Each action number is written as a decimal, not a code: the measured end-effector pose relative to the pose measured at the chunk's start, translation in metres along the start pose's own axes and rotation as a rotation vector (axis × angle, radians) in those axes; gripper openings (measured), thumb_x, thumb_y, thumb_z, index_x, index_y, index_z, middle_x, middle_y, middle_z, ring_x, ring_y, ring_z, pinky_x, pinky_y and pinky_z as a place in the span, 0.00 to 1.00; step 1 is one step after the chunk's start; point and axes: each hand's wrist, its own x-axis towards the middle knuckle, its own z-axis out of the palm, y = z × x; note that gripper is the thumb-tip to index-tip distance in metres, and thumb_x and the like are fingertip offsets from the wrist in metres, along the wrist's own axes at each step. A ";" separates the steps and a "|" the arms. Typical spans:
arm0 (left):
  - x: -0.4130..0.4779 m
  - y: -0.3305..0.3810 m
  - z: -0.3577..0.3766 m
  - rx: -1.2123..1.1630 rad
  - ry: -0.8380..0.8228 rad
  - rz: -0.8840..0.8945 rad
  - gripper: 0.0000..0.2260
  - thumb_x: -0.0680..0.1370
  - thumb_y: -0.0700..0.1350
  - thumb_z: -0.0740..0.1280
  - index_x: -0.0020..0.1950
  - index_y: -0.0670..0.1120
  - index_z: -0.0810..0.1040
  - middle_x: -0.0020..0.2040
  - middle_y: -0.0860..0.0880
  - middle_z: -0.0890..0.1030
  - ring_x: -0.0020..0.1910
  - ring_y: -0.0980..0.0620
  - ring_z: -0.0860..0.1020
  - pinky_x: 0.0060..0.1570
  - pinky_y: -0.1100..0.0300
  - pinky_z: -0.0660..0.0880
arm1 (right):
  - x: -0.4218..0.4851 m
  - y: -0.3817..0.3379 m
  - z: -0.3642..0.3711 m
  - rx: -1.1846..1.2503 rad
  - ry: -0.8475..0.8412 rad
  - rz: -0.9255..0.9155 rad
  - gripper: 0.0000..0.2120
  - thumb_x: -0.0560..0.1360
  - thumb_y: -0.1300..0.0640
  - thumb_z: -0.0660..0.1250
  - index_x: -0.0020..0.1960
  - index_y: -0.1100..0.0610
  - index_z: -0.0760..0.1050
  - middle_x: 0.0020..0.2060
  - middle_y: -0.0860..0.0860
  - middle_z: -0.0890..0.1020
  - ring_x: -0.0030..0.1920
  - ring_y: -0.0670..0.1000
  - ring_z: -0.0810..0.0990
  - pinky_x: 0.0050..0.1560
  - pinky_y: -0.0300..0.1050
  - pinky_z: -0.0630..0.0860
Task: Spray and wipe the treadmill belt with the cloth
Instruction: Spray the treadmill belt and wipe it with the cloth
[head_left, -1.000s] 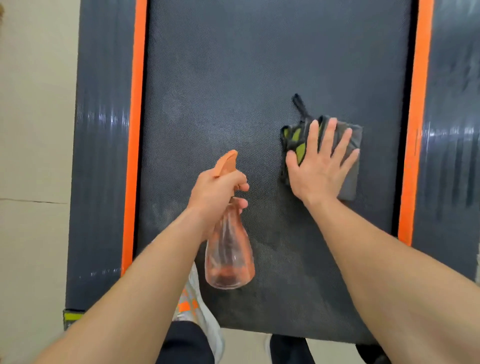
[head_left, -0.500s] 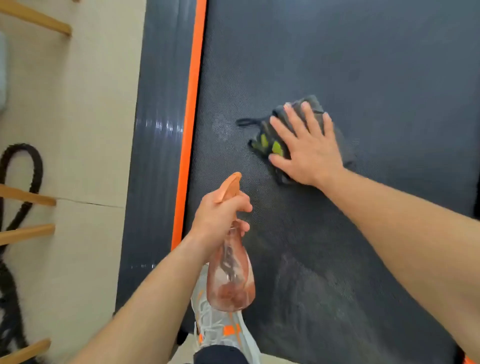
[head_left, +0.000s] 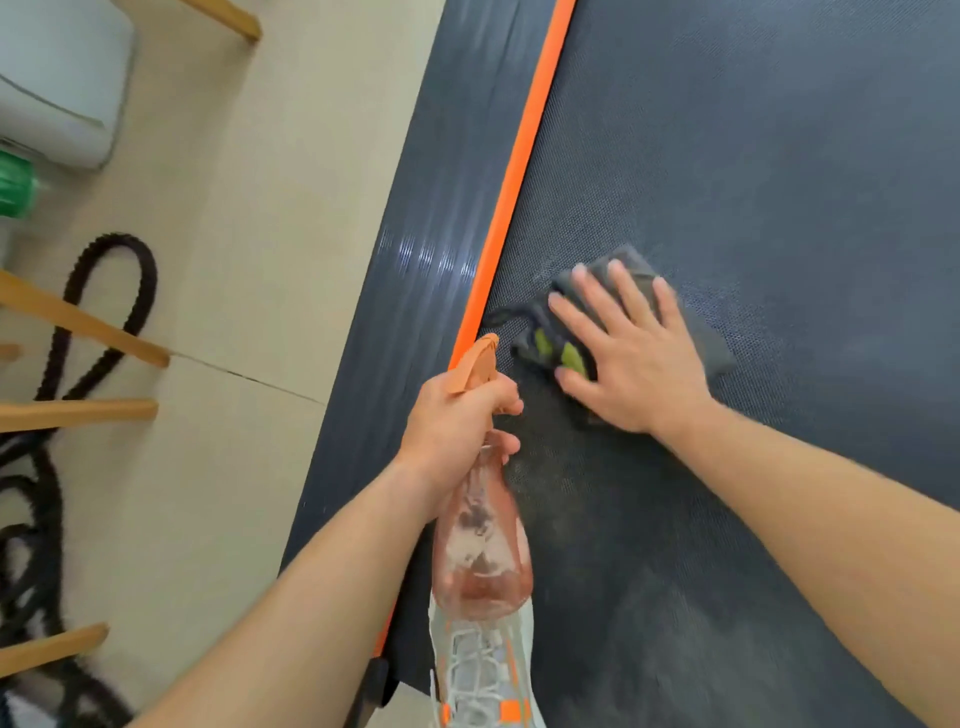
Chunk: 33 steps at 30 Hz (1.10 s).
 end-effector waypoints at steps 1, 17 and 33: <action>0.004 -0.002 -0.003 0.020 -0.004 0.009 0.02 0.77 0.37 0.70 0.46 0.42 0.82 0.45 0.45 0.80 0.25 0.47 0.75 0.30 0.57 0.73 | 0.034 0.006 -0.006 0.015 0.029 0.125 0.35 0.76 0.35 0.58 0.81 0.44 0.60 0.83 0.49 0.56 0.82 0.58 0.52 0.78 0.65 0.47; 0.012 -0.005 -0.005 0.083 0.073 0.018 0.02 0.75 0.38 0.70 0.44 0.43 0.82 0.42 0.46 0.81 0.25 0.48 0.79 0.36 0.53 0.77 | 0.041 0.002 -0.010 -0.055 -0.106 -0.227 0.38 0.74 0.34 0.57 0.82 0.44 0.57 0.83 0.48 0.55 0.83 0.56 0.51 0.79 0.63 0.47; -0.008 -0.030 -0.014 0.031 0.128 0.038 0.03 0.76 0.37 0.70 0.47 0.37 0.81 0.39 0.47 0.80 0.25 0.48 0.77 0.36 0.53 0.76 | -0.050 -0.017 0.003 -0.100 -0.121 -0.328 0.37 0.76 0.36 0.61 0.81 0.42 0.58 0.83 0.46 0.55 0.83 0.56 0.52 0.79 0.65 0.51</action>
